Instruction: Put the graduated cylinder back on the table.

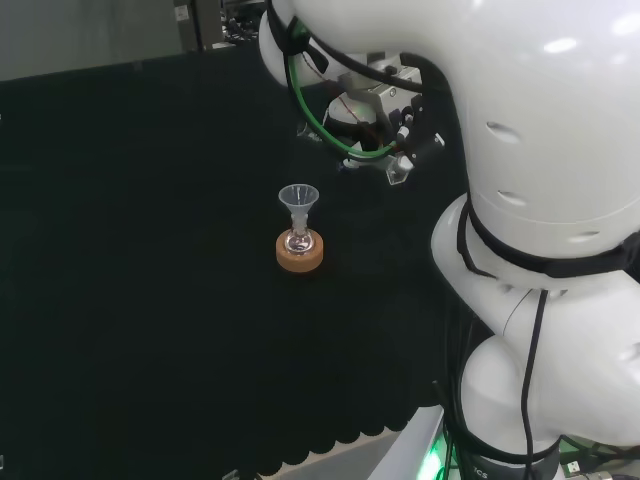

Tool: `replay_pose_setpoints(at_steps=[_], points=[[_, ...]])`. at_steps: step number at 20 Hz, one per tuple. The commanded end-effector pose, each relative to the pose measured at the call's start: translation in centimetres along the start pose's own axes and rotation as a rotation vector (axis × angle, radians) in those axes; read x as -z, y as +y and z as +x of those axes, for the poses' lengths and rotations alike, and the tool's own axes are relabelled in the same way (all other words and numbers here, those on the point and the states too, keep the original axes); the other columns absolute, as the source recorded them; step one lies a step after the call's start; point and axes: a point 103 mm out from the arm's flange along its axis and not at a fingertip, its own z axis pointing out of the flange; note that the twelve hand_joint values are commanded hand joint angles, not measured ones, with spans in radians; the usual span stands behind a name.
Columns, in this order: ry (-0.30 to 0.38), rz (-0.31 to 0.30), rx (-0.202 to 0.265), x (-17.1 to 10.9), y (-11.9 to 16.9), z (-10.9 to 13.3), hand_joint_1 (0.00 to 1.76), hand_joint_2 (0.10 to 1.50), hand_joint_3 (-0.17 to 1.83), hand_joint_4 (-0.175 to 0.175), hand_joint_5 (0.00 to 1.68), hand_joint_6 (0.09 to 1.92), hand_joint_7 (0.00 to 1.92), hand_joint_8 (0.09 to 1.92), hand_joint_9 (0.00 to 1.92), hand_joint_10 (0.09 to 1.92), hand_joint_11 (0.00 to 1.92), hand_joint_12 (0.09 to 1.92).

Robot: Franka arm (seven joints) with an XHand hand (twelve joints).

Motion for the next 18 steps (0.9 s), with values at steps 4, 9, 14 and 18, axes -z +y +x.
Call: replay_pose_setpoints(at_steps=[4,9,14,18], points=[[0.133,-0.081,0.03,-0.8,3.1,-1.4,1.13,1.18,0.0,-0.175,0.88,1.17,1.02,0.56,1.31,0.14,1.16,0.77],[0.181,-0.118,0.037,-1.3,4.7,-2.0,1.13,1.18,0.0,-0.175,0.88,1.17,1.02,0.56,1.31,0.14,1.16,0.77],[0.272,-0.173,0.056,-2.0,6.4,-2.4,1.13,1.18,0.0,-0.175,0.88,1.17,1.02,0.56,1.31,0.14,1.16,0.77],[0.352,-0.225,0.075,-2.4,7.1,-2.6,1.13,1.18,0.0,-0.175,0.87,1.17,1.02,0.55,1.31,0.13,1.15,0.77]])
